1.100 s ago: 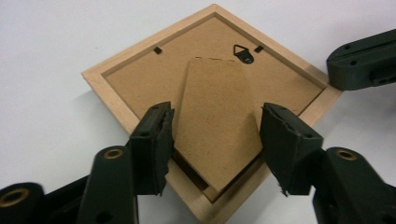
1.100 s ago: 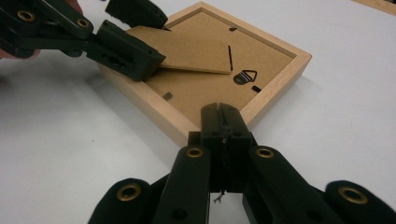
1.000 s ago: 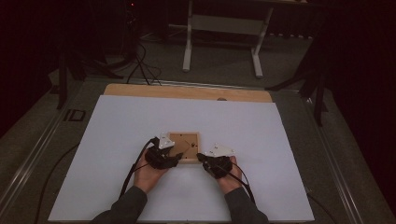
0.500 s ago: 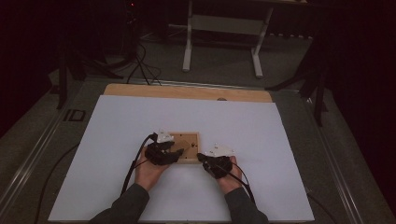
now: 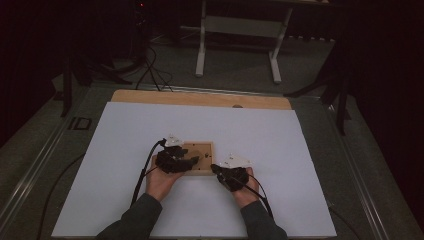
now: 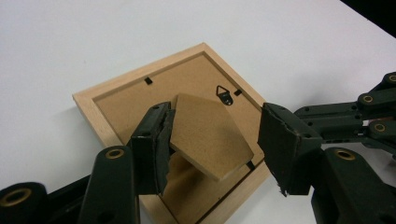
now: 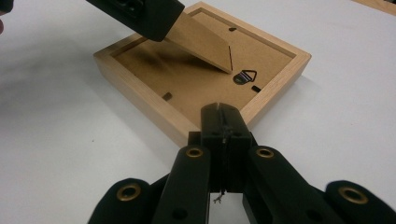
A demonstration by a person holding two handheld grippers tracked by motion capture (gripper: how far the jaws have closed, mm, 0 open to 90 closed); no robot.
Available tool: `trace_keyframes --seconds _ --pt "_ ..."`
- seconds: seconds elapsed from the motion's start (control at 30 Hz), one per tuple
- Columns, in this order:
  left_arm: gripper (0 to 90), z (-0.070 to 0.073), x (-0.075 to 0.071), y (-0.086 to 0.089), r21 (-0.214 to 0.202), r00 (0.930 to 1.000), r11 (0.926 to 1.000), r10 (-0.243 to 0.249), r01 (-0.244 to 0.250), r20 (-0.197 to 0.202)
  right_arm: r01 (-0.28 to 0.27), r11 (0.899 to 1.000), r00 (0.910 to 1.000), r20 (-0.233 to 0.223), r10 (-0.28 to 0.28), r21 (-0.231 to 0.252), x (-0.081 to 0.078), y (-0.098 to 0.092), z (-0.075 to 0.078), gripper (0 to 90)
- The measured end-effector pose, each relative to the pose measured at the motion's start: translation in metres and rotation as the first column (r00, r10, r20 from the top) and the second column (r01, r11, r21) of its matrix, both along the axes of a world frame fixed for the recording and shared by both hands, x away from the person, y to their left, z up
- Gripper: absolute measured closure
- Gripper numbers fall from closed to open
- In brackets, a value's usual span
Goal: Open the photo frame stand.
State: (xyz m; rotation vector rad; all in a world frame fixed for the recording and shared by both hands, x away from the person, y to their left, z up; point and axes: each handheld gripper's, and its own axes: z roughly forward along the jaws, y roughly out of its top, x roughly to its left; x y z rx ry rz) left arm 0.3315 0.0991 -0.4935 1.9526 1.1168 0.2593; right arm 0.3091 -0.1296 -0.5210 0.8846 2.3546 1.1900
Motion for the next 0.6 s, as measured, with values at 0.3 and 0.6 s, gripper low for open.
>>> trace_keyframes --seconds 0.3,0.6 --pt "41.9 -0.0015 0.0005 0.0037 -0.015 0.9993 0.9998 0.015 -0.015 -0.033 0.0 1.0 1.0 0.002 0.0 -0.002 -0.0002 0.0001 0.0 89.6" --pt "40.8 -0.007 0.0025 0.0026 -0.017 0.9964 0.9998 0.001 -0.003 -0.085 0.0 1.0 1.0 0.002 0.0 -0.001 -0.0003 0.0 -0.0001 89.6"
